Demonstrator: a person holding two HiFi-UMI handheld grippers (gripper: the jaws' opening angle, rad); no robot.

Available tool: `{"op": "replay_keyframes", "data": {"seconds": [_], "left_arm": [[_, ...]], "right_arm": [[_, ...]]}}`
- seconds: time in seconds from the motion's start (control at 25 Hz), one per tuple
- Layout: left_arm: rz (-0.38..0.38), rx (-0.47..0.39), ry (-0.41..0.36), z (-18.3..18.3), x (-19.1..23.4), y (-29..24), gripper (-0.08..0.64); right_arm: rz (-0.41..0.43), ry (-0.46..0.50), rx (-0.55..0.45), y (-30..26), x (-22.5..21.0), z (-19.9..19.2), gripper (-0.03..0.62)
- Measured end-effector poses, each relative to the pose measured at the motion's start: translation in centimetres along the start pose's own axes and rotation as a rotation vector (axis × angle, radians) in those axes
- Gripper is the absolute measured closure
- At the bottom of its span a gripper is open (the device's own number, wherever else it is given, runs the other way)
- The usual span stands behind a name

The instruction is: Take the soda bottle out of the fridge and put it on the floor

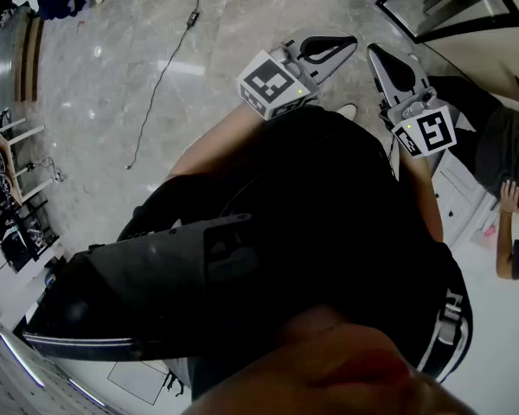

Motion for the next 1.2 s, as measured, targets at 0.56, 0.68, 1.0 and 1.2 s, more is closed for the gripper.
{"op": "replay_keyframes", "data": {"seconds": [0.56,0.68,1.0,1.2], "left_arm": [[-0.022,-0.001,0.016,-0.1,1.1,-0.1,0.563],[-0.048,0.007,-0.005,-0.1,1.0,-0.2,0.563],[-0.087,-0.002,-0.032,-0.2,-0.6,-1.2,0.563],[-0.099,-0.002,-0.045,-0.2,-1.5,-1.3,0.563]], "right_arm": [[-0.042,0.003,-0.022,-0.1,-0.6,0.1,0.58],[-0.071,0.026,-0.02,-0.1,-0.7,0.3,0.58],[-0.078,0.028,-0.039,1.2,-0.3,-0.1,0.58],[-0.087,0.045,-0.043,1.9,0.2,0.0,0.58]]}}
Point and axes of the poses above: the fingertips, and each gripper's own axes: y backward along the fingers, x to its left, z out of its top, the point moved 1 cm from there along y, backward along the fingers, and after that the axes turned 6 degrees about z, right-handed, at the moved point
